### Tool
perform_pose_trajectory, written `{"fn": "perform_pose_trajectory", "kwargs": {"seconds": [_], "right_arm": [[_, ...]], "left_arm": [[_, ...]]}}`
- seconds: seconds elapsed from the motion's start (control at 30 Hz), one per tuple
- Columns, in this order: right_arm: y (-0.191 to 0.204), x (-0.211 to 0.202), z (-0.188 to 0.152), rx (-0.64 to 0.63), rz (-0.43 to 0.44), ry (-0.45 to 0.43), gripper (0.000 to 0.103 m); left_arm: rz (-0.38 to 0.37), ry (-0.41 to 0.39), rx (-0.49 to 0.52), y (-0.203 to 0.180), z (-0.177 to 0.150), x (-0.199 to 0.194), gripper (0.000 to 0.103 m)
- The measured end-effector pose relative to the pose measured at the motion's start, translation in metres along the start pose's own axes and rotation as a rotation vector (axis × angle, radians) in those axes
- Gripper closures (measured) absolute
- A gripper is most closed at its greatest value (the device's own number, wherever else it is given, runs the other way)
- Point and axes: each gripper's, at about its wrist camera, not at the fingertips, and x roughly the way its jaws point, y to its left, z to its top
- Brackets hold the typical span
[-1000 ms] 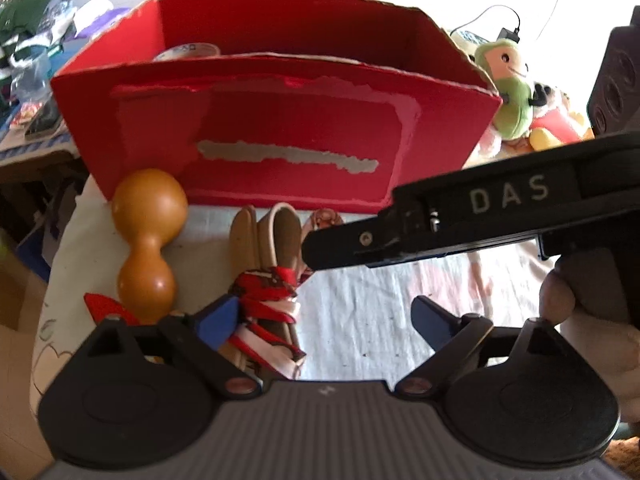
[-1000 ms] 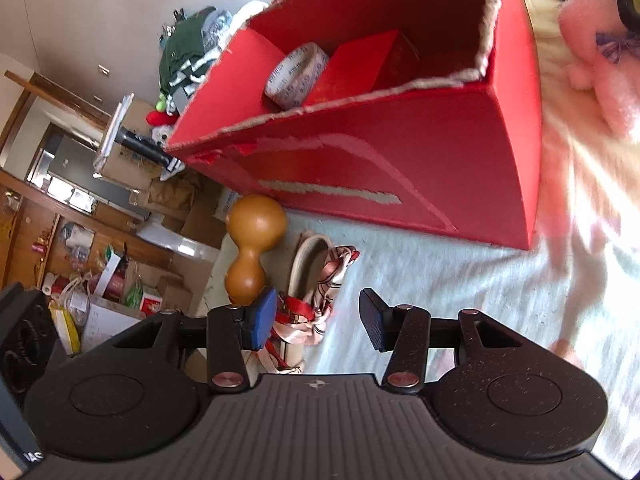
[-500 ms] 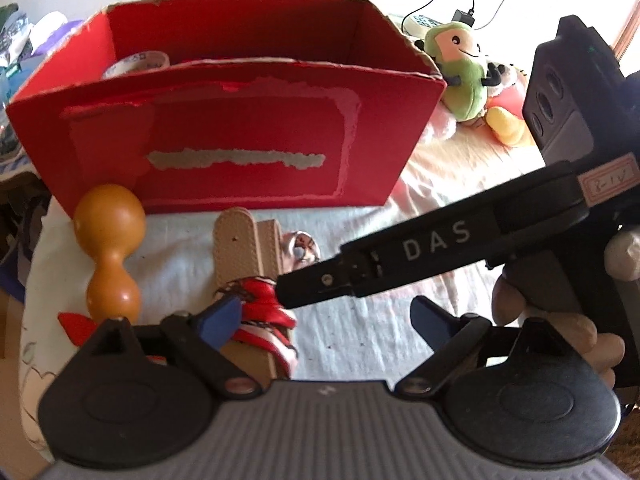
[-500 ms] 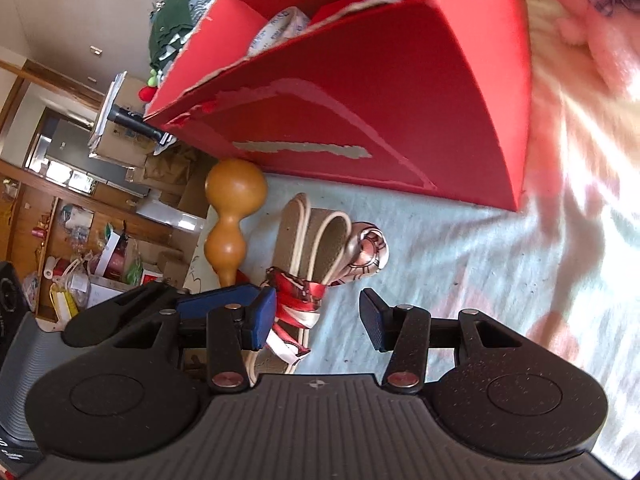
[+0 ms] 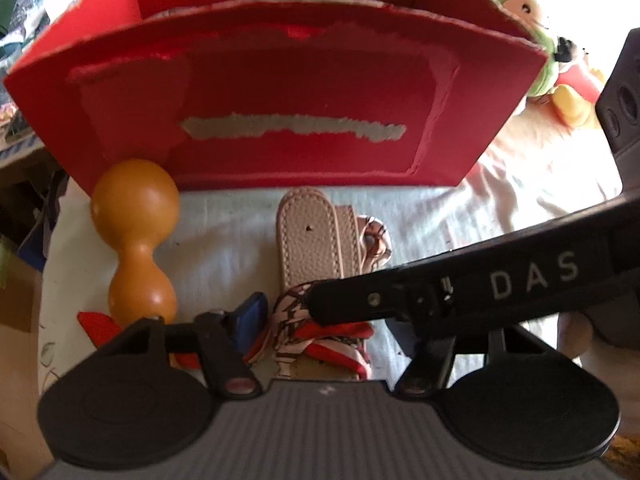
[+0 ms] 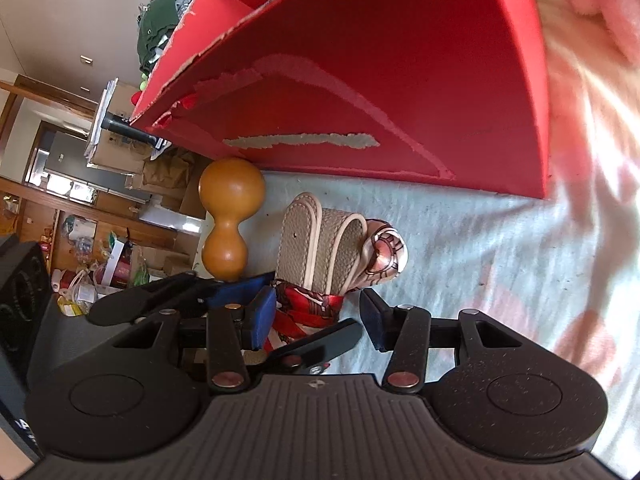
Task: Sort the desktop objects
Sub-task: 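Close the right gripper on the beige strap with red ribbon, then lift the beige strap with the right gripper over the red box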
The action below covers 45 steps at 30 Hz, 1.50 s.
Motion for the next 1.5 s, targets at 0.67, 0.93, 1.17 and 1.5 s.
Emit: {"fn": "perform_pose_trajectory", "kwargs": {"seconds": [0.67, 0.93, 1.17, 1.5], "right_arm": [[-0.013, -0.027, -0.004, 0.029, -0.019, -0.061, 0.062], [-0.046, -0.087, -0.023, 0.105, -0.077, -0.160, 0.062], [-0.053, -0.143, -0.035, 0.081, -0.142, -0.295, 0.062], [-0.014, -0.218, -0.002, -0.057, -0.163, -0.541, 0.063]], "left_arm": [[-0.009, 0.008, 0.111, -0.039, 0.013, 0.003, 0.042], [-0.080, -0.015, 0.242, -0.101, 0.017, 0.000, 0.042], [-0.138, -0.092, 0.325, -0.153, 0.037, -0.019, 0.042], [-0.150, -0.353, 0.427, -0.183, 0.101, -0.084, 0.041]]}}
